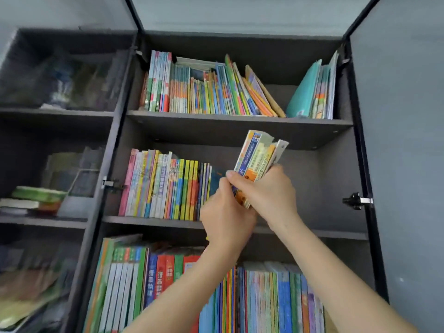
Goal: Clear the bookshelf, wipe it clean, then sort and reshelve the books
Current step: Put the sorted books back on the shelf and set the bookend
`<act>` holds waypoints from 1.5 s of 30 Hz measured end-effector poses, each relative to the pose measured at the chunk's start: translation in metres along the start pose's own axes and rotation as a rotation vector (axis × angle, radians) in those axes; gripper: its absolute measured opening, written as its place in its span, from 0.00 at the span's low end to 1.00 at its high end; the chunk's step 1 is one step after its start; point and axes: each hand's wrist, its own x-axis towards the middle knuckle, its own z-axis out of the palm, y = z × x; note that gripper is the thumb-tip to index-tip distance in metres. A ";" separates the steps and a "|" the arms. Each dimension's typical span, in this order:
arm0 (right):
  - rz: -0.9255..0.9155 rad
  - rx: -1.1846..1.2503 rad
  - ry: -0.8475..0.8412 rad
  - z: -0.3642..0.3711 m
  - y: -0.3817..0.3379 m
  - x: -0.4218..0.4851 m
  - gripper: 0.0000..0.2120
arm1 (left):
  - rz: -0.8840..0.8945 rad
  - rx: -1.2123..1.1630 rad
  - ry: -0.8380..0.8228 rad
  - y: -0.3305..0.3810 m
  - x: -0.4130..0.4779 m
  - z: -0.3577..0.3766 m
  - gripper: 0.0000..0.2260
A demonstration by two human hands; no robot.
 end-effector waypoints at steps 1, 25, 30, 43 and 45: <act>-0.003 -0.006 0.013 0.005 0.003 0.013 0.28 | -0.005 -0.025 -0.027 -0.006 0.007 0.011 0.17; 0.239 0.094 -0.029 0.180 0.134 0.209 0.22 | 0.056 0.462 -0.714 -0.160 0.076 0.192 0.26; 0.180 0.091 -0.110 0.209 0.136 0.219 0.29 | -0.004 0.374 -0.718 -0.196 0.091 0.178 0.21; 0.034 -0.061 -0.165 0.233 0.153 0.198 0.28 | -0.043 0.192 -0.664 -0.226 0.078 0.157 0.17; 0.023 -0.015 -0.158 0.232 0.160 0.199 0.27 | 0.014 0.247 -0.659 -0.231 0.078 0.156 0.19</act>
